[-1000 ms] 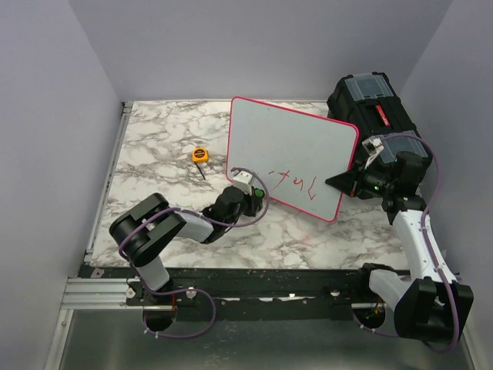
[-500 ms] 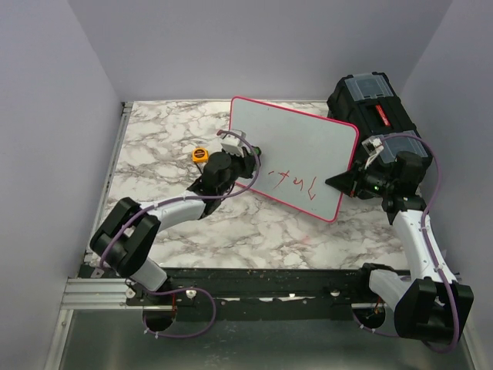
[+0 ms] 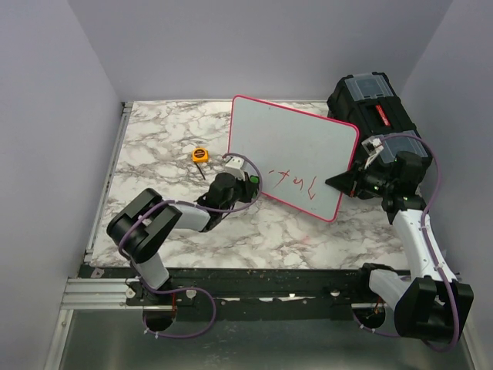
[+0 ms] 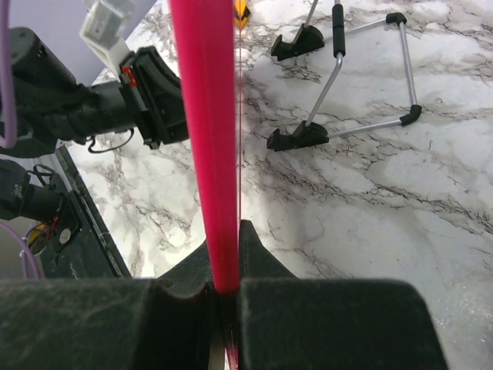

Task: Erase the whiteboard
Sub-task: Erase the whiteboard using the whiteboard eraser.

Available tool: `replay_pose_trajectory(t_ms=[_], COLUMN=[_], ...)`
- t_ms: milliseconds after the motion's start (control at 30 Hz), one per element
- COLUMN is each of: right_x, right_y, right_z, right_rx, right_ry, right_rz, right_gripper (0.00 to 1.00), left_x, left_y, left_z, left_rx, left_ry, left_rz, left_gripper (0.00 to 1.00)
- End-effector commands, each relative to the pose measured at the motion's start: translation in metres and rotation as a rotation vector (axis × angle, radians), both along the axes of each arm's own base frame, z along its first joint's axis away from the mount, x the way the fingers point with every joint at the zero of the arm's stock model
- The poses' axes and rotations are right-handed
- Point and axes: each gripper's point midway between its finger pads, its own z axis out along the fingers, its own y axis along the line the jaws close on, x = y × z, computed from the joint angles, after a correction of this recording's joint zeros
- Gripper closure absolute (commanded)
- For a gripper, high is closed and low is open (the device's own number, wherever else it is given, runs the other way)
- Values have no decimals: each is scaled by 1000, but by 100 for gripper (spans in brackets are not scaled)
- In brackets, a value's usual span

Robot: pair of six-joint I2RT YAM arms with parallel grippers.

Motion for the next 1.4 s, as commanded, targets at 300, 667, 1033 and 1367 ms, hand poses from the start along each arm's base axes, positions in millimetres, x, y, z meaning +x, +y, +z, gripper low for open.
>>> replay_pose_trajectory(t_ms=[300, 667, 1033, 1367], right_x=[-2, -2, -3, -3], right_y=[5, 5, 6, 6], right_z=[8, 9, 10, 7], right_rx=[-9, -10, -9, -6], right_ry=[-69, -74, -75, -66], right_rz=[47, 48, 54, 57], right_gripper=[100, 100, 100, 100], left_x=[4, 55, 43, 14], left_y=[-11, -7, -7, -4], left_z=[18, 115, 54, 8], left_rx=[25, 23, 27, 13], left_ry=[-21, -164, -42, 31], left_rz=[-33, -2, -25, -48], left_gripper=[100, 100, 100, 100])
